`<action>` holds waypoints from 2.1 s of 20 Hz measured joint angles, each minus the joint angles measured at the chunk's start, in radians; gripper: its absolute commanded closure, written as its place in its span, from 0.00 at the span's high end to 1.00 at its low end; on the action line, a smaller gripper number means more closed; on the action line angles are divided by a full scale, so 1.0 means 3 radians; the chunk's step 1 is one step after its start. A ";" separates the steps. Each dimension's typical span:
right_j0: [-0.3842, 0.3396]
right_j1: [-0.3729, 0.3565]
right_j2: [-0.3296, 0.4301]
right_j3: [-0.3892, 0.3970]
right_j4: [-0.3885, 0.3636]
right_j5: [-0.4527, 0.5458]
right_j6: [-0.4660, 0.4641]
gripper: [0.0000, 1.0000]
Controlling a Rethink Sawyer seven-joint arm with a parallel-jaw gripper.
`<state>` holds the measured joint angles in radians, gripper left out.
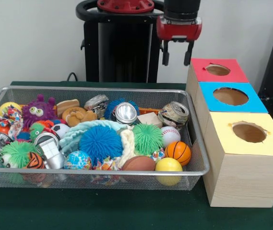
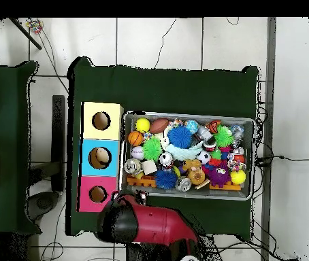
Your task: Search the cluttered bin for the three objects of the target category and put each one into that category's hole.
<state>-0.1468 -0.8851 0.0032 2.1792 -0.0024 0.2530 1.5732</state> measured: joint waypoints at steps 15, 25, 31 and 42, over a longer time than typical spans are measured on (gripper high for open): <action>-0.0427 0.0414 0.0060 -0.0249 -0.0204 -0.0184 0.0000 1.00; -0.0739 0.0655 0.0253 -0.0508 -0.0532 -0.0184 0.0000 1.00; -0.0980 0.0792 0.0392 -0.0640 -0.0782 -0.0183 0.0000 1.00; -0.1181 0.0850 0.0569 -0.0754 -0.0993 -0.0183 0.0000 1.00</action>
<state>-0.5010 -0.6300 0.1741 1.9531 -0.3005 0.1982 1.5732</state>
